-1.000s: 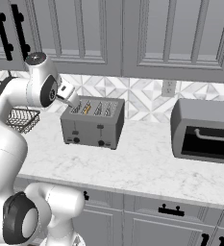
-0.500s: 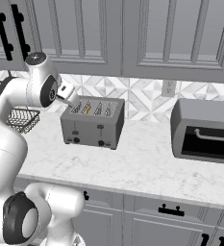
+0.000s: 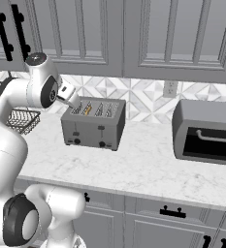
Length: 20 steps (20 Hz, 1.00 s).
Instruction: Start the toaster. Once the lever pops up, take the bread to the plate on the dining counter.
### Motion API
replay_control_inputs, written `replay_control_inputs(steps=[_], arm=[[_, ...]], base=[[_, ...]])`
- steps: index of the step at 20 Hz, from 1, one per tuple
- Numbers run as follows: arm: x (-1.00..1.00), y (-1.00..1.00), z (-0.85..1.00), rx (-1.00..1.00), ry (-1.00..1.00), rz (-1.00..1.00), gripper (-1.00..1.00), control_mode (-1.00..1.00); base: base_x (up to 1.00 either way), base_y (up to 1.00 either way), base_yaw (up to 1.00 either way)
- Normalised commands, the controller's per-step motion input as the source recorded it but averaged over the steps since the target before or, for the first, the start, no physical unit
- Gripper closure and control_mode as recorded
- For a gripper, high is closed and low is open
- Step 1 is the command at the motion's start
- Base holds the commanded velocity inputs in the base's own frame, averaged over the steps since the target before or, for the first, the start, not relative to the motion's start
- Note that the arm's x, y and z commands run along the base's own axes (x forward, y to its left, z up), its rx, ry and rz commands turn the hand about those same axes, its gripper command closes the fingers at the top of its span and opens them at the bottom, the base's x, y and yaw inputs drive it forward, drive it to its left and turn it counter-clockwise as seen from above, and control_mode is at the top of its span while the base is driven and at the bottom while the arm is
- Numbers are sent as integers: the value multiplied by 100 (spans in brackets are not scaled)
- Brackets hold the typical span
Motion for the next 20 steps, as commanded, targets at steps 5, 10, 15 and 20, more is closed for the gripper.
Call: replay_control_inputs(steps=[5, 10, 15, 20], arm=[[0, 0, 0, 0, 0, 0, -100, -100], [0, 0, 0, 0, 0, 0, -100, -100], [0, 0, 0, 0, 0, 0, -100, -100], [0, 0, 0, 0, 0, 0, -100, -100]], base=[[0, 0, 0], [0, 0, 0], [0, 0, 0], [0, 0, 0]])
